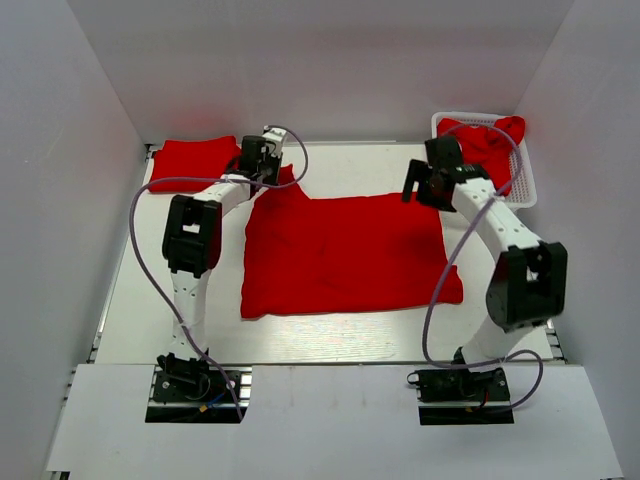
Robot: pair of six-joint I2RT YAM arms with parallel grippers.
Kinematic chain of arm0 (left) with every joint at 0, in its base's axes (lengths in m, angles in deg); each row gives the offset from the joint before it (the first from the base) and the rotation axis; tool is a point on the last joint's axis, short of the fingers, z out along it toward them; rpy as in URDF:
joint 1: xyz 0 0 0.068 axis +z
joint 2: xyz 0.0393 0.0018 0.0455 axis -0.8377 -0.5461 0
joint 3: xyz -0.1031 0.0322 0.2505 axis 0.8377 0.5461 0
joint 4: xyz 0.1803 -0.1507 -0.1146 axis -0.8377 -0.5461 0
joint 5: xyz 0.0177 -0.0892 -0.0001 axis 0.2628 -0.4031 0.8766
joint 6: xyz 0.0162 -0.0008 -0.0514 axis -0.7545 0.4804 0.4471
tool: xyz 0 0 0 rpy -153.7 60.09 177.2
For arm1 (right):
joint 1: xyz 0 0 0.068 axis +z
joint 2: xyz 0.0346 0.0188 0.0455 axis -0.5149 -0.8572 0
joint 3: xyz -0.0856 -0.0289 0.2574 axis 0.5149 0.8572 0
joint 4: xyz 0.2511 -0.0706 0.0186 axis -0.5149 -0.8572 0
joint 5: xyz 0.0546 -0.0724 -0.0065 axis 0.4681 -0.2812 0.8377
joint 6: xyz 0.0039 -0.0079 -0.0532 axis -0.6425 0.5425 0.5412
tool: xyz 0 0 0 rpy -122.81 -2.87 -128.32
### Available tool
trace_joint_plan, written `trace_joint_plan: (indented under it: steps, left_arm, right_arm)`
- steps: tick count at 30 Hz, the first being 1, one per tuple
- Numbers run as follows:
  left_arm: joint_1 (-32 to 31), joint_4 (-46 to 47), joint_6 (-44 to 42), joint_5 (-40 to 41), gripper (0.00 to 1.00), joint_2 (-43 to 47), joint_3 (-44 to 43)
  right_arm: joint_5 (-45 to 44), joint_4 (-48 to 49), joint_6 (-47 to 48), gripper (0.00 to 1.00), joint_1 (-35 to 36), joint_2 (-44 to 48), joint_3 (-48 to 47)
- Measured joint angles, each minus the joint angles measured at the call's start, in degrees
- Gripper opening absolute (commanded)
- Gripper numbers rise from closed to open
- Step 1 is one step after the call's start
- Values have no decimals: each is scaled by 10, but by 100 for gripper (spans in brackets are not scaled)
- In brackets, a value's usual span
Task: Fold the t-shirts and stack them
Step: Grap the side of the flattened tshirt furthest away from the robot with both arms
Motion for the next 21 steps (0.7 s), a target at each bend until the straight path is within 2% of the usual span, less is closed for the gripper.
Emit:
trace_joint_plan:
  steps: [9,16,21]
  left_arm:
    - [29,20,84,-99,0,0,0]
    - [50,22,141,-177,0,0,0]
    - [61,21,165,-195,0,0,0]
  right_arm:
    - [-59,-3,-62,90,20,-196,-227]
    - [-96,-2,-101,90,25,-274,-279]
    - [-130,1,-109,90,32,-314,-313]
